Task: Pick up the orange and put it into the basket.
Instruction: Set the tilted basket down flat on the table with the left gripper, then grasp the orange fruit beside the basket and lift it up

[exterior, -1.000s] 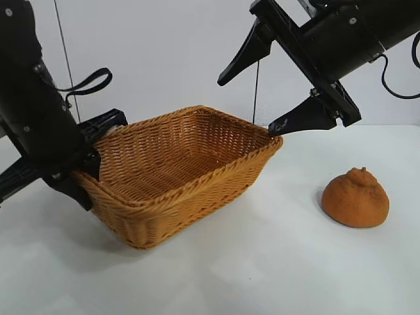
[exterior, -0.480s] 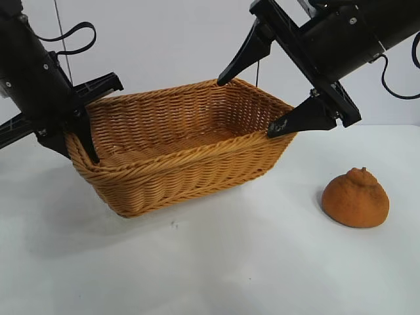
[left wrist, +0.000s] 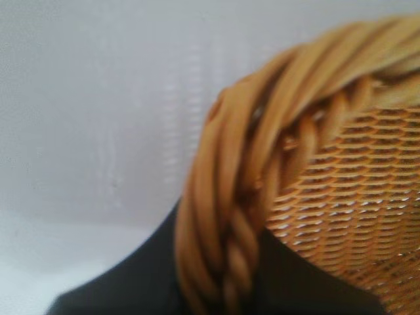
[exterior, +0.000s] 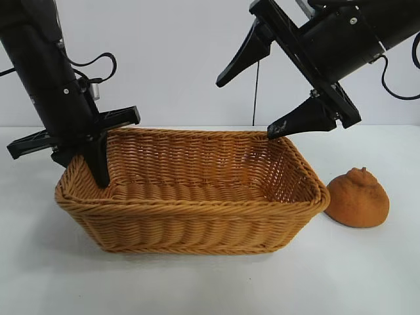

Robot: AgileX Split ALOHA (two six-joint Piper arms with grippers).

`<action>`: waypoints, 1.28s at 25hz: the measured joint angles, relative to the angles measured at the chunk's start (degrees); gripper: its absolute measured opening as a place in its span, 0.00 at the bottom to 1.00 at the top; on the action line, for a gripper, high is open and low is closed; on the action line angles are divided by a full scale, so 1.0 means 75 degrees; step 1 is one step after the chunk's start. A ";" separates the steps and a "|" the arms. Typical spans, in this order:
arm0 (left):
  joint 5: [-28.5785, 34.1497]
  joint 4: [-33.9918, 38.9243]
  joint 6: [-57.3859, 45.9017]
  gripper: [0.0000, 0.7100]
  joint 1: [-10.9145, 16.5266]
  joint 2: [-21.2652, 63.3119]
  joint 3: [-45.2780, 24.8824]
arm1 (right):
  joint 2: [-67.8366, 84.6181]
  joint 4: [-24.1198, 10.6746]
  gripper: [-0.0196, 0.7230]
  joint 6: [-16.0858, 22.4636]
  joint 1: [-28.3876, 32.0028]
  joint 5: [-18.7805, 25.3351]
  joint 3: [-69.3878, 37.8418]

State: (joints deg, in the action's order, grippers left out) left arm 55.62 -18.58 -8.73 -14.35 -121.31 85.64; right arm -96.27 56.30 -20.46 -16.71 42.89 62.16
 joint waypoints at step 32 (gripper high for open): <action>0.1287 0.1056 0.0433 0.88 0.0493 0.0920 0.1448 | 0.0000 0.0000 0.85 0.0000 0.0000 0.0048 0.0000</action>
State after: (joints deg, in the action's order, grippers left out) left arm 65.27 -10.66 -5.48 -10.65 -114.41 96.50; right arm -96.27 56.30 -20.46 -16.71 43.25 62.16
